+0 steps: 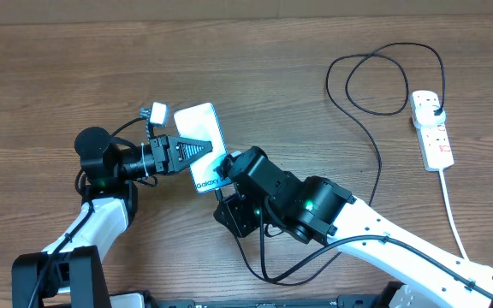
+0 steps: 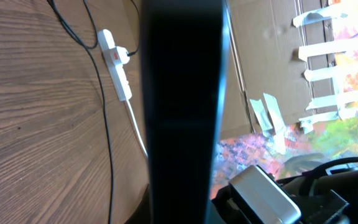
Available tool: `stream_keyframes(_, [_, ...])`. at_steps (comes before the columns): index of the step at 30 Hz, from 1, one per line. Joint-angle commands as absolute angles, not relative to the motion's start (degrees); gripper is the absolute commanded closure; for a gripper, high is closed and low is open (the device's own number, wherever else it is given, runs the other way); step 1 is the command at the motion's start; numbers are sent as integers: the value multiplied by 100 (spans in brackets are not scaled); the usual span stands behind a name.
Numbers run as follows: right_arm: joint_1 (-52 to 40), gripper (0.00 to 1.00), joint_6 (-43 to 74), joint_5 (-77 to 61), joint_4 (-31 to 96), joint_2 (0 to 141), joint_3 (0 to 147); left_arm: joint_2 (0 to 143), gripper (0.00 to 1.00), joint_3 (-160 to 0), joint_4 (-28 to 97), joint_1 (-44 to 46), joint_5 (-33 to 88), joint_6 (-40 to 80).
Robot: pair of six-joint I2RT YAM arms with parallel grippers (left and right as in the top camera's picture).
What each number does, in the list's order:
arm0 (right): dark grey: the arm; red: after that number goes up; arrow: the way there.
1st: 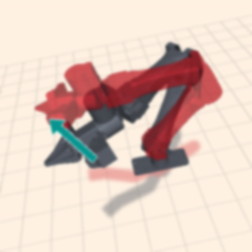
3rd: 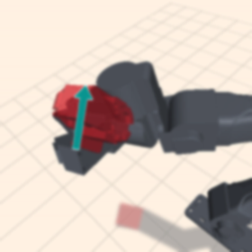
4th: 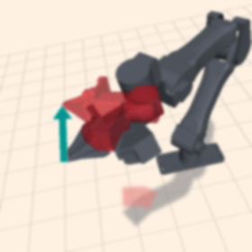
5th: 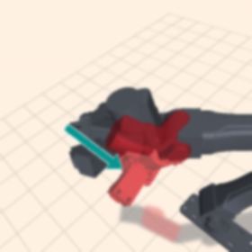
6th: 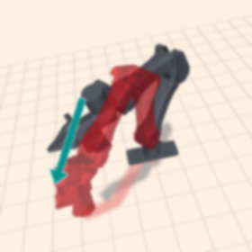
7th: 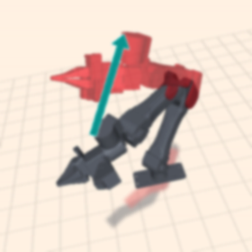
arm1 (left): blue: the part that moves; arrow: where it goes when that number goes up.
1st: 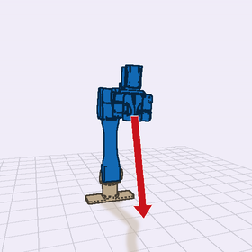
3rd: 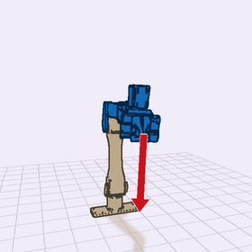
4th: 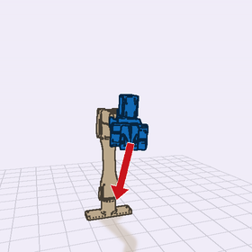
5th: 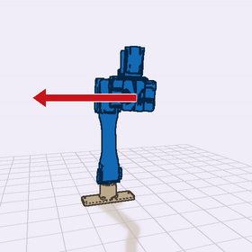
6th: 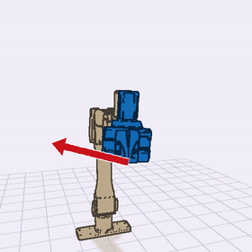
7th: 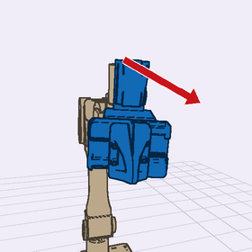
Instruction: Plug charger to phone and switch on socket
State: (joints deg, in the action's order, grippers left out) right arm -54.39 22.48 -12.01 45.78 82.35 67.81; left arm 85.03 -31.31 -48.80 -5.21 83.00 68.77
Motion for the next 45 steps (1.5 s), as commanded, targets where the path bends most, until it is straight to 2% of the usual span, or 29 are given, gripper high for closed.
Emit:
stream_keyframes(1, [-5426, 58, 2270, -1138, 4434, 8239, 6783, 8499, 96, -3197, -4906, -480, 8208, 6768])
stream_keyframes(4, [-5426, 59, 2270, -1116, 4344, 8270, 6783, 8499, 96, -3197, -4904, -480, 8213, 6772])
stream_keyframes(14, [-5426, 89, 2270, -1114, 4263, 8639, 6783, 8499, 96, -3197, -4709, -480, 8215, 6770])
stream_keyframes(18, [-5424, 96, 2270, -1094, 4053, 8639, 6785, 8499, 96, -3197, -4709, -480, 8272, 6766])
stream_keyframes(30, [-5424, 96, 1879, -467, 3785, 8637, 7181, 8499, 96, -3197, -4713, 51, 9052, 5651])
stream_keyframes(41, [-5177, 96, 1975, -440, 4060, 8628, 7647, 8497, 96, -3197, -4713, 388, 9052, 5527])
stream_keyframes(43, [-5166, 90, 1992, -493, 4202, 8606, 7662, 8497, 96, -3197, -4713, 388, 9032, 5524])
stream_keyframes(45, [-5168, 76, 1990, -519, 4539, 8545, 7662, 8497, 96, -3197, -4713, 388, 8844, 5527])
